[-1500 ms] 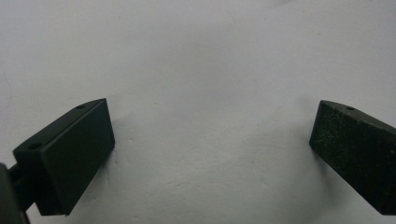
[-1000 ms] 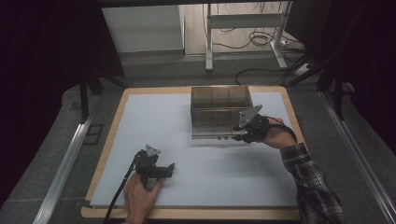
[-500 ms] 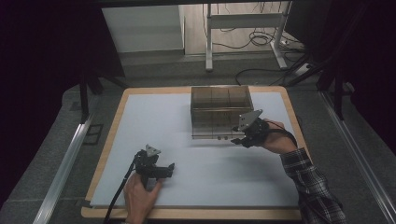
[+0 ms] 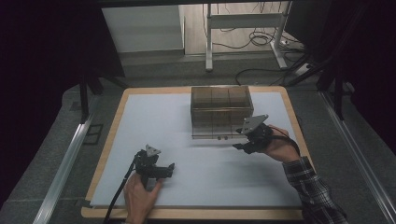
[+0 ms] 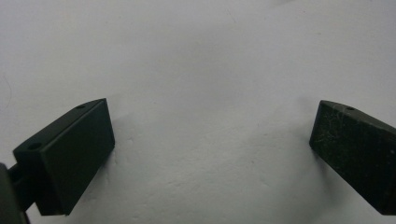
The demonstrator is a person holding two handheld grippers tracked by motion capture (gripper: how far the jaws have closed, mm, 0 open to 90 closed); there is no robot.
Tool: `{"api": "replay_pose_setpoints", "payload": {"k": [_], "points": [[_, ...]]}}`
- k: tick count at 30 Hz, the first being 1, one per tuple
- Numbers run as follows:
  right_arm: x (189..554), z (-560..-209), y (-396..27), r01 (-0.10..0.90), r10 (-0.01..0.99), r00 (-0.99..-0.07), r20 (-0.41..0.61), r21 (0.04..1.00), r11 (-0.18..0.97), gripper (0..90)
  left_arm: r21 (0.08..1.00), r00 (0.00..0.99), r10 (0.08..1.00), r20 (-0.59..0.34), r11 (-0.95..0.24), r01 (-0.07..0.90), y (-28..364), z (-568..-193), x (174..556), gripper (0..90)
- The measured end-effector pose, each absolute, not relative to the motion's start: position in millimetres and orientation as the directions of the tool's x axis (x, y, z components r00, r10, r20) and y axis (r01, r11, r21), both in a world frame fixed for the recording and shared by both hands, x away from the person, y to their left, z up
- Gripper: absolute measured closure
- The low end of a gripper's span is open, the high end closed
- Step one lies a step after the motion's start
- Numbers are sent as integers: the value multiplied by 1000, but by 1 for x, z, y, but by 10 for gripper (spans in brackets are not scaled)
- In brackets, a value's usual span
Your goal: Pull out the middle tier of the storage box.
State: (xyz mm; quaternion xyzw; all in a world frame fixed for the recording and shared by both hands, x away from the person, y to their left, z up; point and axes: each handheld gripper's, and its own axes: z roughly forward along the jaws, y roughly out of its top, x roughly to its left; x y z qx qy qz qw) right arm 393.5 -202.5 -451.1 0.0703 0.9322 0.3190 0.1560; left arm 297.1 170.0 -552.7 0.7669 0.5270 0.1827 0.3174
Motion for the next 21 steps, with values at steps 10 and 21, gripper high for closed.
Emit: {"api": "replay_pose_setpoints", "payload": {"k": [10, 21], "points": [[379, -454, -207, 71, 283, -932, -225, 652, 755, 316, 682, 374, 926, -57, -237, 692, 170, -553, 297, 0], [367, -465, -208, 122, 342, -919, -198, 682, 721, 249, 683, 370, 927, -61, -232, 693, 169, -553, 297, 0]]}}
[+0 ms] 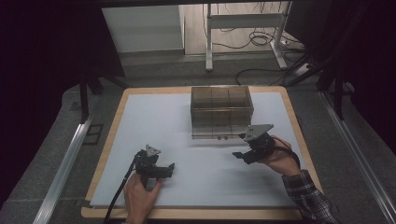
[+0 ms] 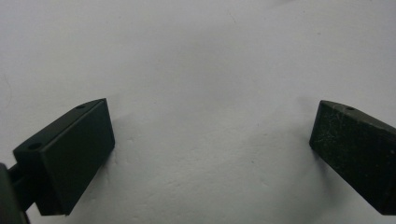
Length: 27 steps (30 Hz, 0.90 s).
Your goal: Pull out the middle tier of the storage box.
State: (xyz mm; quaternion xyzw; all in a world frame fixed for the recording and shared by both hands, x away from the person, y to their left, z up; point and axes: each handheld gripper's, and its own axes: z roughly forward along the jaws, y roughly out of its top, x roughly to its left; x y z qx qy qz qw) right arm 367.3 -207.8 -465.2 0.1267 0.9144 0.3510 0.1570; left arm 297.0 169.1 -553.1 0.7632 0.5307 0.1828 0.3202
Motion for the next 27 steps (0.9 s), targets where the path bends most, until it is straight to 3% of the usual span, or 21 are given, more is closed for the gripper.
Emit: {"api": "replay_pose_setpoints", "payload": {"k": [18, 27], "points": [[355, -478, -211, 170, 396, -903, -168, 707, 687, 191, 683, 370, 927, -61, -231, 693, 169, -553, 297, 0], [346, -483, -216, 191, 412, -900, -143, 720, 667, 118, 681, 373, 926, -59, -236, 693, 169, -553, 297, 0]]}}
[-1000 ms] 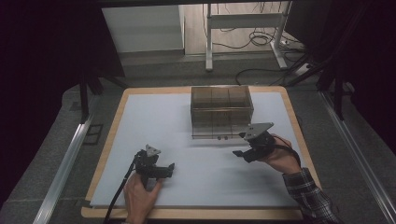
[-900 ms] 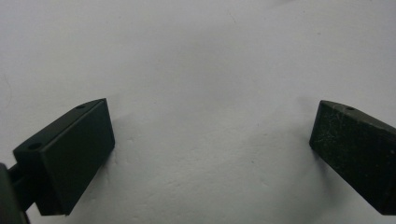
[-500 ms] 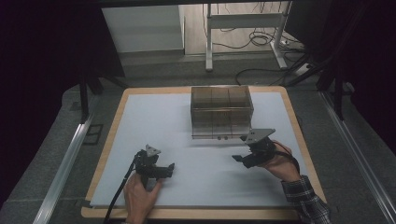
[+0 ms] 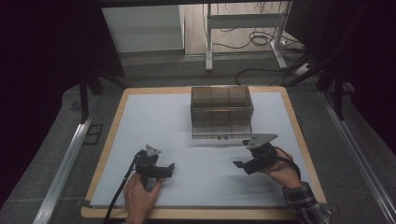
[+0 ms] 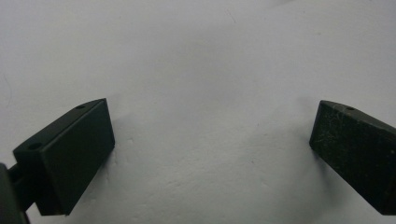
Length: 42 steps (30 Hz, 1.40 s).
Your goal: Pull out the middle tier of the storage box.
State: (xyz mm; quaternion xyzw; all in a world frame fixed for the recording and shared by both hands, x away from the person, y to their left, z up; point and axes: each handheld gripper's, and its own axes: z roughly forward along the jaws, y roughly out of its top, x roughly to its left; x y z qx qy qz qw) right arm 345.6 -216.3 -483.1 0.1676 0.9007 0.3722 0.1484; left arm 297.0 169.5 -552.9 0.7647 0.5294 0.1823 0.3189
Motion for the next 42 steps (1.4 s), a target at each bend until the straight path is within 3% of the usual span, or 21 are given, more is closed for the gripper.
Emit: {"api": "replay_pose_setpoints", "payload": {"k": [18, 42], "points": [[324, -493, -232, 213, 423, -900, -109, 736, 643, 16, 681, 373, 926, -59, -235, 693, 169, -553, 297, 0], [315, -522, -257, 315, 505, -861, -56, 722, 616, 0, 681, 373, 926, -59, -235, 693, 169, -553, 297, 0]]}}
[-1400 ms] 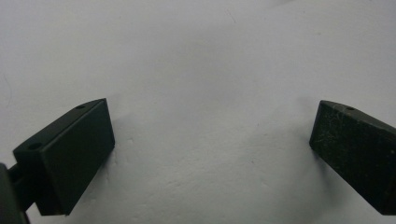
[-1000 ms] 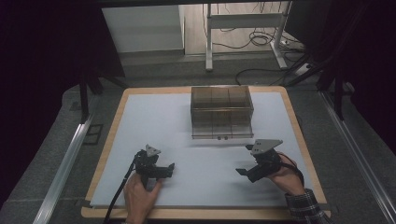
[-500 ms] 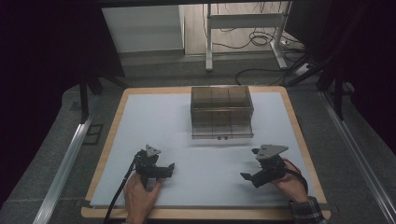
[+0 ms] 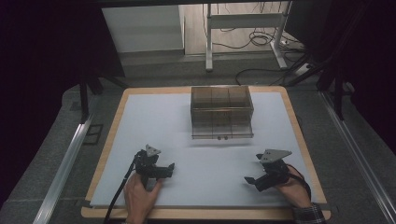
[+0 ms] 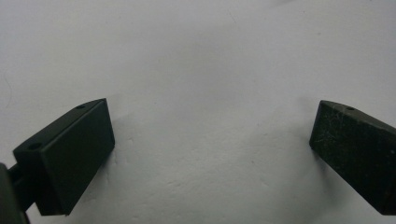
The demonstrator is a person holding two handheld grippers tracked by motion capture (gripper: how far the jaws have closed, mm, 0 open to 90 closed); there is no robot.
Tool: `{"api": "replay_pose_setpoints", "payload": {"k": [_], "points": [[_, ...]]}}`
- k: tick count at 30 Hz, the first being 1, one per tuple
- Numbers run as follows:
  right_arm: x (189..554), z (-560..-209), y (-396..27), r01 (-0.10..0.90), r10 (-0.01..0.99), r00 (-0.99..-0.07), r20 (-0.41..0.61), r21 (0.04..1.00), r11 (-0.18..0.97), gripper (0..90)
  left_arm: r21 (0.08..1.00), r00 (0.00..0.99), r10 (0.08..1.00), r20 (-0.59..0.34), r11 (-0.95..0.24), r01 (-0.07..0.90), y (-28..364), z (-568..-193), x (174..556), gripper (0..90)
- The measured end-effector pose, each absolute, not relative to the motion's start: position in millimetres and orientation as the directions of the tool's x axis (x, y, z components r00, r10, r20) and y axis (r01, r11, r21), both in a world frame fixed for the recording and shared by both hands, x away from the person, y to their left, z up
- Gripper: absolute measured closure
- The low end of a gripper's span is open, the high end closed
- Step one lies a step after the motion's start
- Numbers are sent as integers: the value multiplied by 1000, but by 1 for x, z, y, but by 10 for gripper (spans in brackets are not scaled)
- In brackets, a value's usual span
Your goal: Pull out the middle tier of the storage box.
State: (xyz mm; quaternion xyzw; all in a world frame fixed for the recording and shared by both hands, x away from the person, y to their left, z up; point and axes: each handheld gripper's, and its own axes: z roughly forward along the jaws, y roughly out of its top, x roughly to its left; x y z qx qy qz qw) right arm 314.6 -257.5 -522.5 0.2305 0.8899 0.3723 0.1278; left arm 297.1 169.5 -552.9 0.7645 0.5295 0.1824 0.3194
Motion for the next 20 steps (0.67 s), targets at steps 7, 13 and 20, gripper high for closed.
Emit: {"api": "replay_pose_setpoints", "payload": {"k": [7, 13, 20], "points": [[314, -531, -259, 339, 513, -857, -45, 701, 627, 0, 682, 373, 926, -60, -235, 693, 169, -553, 297, 0], [316, -533, -258, 350, 515, -856, -41, 687, 637, 0, 682, 373, 926, -60, -235, 693, 169, -553, 297, 0], [315, -534, -258, 349, 515, -856, -43, 687, 637, 0, 682, 373, 926, -58, -236, 692, 169, -553, 297, 0]]}}
